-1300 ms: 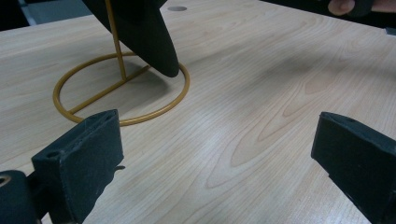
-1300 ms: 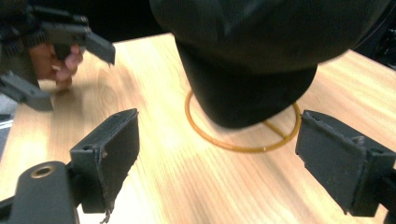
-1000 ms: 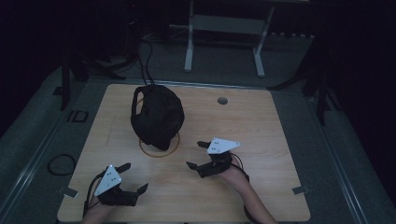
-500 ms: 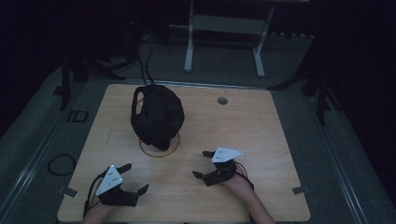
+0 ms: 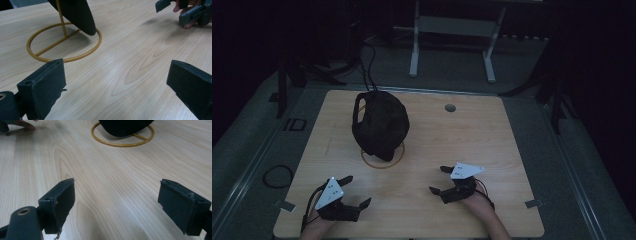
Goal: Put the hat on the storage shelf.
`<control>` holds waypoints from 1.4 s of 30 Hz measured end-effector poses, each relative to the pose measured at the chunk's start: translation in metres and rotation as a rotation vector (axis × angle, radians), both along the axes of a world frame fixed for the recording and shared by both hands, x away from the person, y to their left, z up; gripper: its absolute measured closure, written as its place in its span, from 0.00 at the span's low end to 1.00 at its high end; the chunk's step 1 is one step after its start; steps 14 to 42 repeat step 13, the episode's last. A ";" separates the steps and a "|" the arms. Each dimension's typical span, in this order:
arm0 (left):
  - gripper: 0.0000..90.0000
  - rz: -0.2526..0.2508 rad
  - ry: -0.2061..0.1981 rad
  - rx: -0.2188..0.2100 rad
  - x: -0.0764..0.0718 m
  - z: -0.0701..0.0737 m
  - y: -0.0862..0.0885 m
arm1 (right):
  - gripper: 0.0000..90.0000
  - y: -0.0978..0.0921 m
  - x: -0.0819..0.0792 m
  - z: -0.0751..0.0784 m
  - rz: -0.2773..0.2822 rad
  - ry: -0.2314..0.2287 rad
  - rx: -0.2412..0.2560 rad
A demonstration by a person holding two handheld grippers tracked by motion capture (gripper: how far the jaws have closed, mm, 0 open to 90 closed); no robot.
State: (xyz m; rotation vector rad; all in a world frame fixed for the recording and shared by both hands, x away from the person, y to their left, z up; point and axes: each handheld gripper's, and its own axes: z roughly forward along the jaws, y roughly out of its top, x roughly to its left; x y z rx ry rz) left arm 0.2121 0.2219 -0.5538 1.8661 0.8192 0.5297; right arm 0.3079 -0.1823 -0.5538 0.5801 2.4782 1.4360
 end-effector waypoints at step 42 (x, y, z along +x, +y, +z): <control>0.03 -0.002 0.004 -0.006 0.000 -0.001 -0.001 | 0.16 -0.017 -0.003 -0.003 -0.036 0.014 0.006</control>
